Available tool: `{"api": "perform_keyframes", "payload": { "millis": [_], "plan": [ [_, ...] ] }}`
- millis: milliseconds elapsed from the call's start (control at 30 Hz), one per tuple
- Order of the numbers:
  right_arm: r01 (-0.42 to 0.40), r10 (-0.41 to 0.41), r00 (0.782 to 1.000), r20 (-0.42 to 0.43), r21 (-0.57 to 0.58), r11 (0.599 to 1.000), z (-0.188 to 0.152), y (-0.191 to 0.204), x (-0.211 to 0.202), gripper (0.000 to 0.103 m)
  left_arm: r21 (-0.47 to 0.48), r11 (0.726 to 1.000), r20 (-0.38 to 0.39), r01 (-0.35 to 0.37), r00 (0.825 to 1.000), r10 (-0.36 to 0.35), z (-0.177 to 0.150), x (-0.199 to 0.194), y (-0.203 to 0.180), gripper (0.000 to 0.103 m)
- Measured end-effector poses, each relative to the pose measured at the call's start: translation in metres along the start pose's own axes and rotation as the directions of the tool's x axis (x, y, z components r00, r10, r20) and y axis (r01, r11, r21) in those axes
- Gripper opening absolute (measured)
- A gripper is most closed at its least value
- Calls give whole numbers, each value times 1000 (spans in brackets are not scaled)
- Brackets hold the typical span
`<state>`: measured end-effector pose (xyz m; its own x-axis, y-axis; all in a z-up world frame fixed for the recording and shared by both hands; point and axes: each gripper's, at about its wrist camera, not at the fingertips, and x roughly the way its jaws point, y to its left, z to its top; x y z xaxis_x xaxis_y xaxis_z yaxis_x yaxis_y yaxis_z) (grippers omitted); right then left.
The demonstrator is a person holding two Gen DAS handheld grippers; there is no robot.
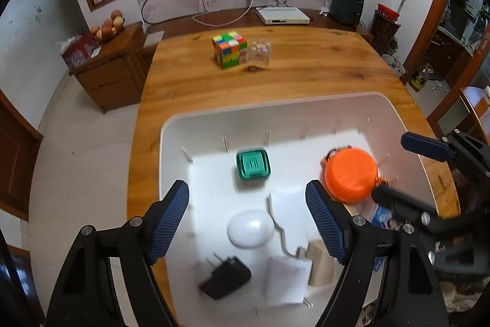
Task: Organize rigid objects
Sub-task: 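Withdraw both tools toward the Rubik's cube and the clear plastic box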
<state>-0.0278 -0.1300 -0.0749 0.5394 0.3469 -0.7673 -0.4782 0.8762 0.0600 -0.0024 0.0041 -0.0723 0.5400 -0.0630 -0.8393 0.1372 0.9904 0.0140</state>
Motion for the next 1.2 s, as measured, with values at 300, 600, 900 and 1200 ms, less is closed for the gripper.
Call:
{"api": "perform_keyframes", "payload": {
  "millis": [300, 600, 900, 1200],
  "plan": [
    [-37, 36, 999, -21, -47, 998, 46, -7, -11, 69, 48, 999, -17, 18, 1000, -17, 62, -3, 10, 81],
    [48, -49, 998, -32, -27, 998, 155, -50, -22, 69, 63, 998, 0, 8, 1000, -8, 156, -17, 27, 81],
    [104, -106, 993, 48, 34, 994, 251, -101, 1, 69, -112, 994, -72, 15, 997, -23, 240, 33, 58, 81],
    [153, -164, 978, -129, -85, 985, 262, -133, 121, 69, -270, 959, -305, -80, 952, -7, 260, 164, 61, 81]
  ]
}}
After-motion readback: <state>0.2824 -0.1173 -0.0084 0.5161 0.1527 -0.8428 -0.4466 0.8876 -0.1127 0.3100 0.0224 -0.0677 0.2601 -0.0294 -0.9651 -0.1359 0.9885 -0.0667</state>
